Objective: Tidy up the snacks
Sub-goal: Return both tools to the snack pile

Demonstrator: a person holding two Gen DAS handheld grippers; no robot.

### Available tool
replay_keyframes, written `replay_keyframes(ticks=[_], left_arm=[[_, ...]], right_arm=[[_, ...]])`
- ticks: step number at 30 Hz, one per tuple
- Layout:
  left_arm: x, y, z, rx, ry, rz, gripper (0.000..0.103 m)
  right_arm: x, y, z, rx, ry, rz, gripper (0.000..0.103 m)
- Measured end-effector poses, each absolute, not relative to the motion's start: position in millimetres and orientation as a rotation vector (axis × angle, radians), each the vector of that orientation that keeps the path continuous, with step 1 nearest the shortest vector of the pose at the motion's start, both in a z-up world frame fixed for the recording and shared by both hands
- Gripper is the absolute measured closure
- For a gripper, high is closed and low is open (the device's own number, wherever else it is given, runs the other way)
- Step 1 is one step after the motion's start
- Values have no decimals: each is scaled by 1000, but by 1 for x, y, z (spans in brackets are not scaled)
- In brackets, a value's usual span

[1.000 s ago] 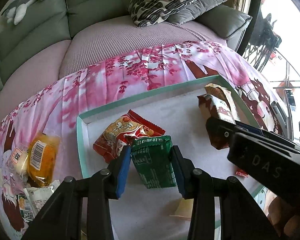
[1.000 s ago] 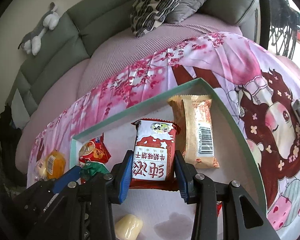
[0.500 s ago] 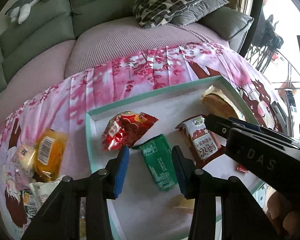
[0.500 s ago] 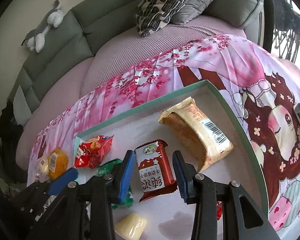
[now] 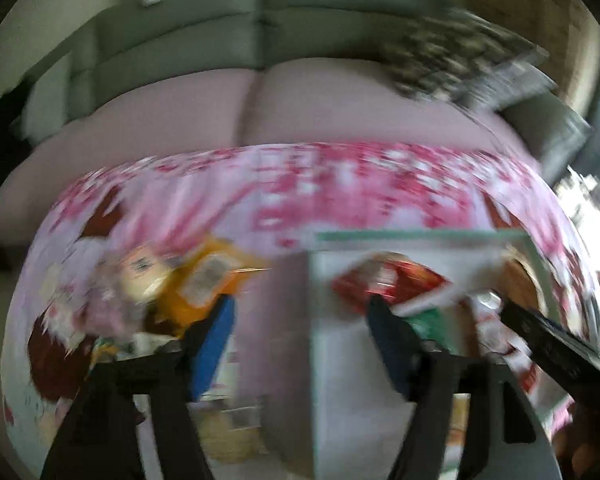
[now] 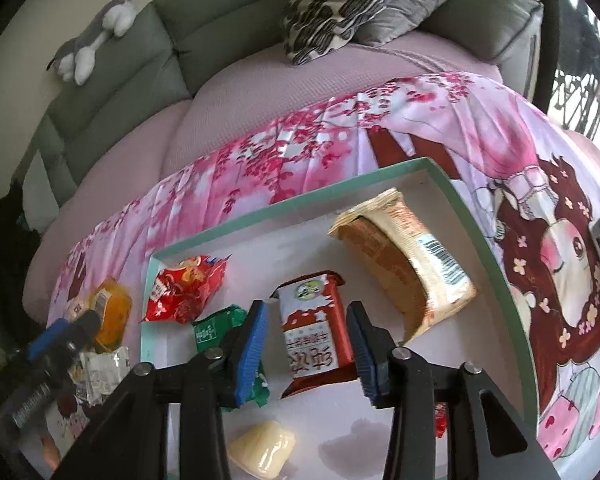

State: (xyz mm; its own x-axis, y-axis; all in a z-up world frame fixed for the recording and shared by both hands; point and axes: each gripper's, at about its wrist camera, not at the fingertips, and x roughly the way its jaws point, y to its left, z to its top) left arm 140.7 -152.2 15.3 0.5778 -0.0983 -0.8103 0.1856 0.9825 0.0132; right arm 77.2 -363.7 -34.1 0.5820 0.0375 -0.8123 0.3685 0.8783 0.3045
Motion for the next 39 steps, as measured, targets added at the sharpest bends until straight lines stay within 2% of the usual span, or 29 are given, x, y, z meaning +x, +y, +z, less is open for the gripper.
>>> replay_keyframes(ticks=[5, 12, 20, 32, 35, 39], left_arm=[[147, -109, 12, 22, 938, -30, 21], [145, -79, -4, -38, 913, 64, 20], [148, -67, -7, -25, 907, 89, 18], [141, -54, -8, 3, 887, 88, 17], [140, -45, -5, 10, 885, 94, 9], [138, -27, -3, -10, 886, 101, 8]], right_arm=[[82, -353, -35, 440, 954, -187, 32], [87, -347, -36, 411, 958, -192, 25], [92, -341, -37, 414, 946, -197, 0], [84, -338, -22, 378, 876, -231, 0], [81, -334, -15, 361, 845, -235, 0], [80, -326, -7, 361, 802, -220, 0]])
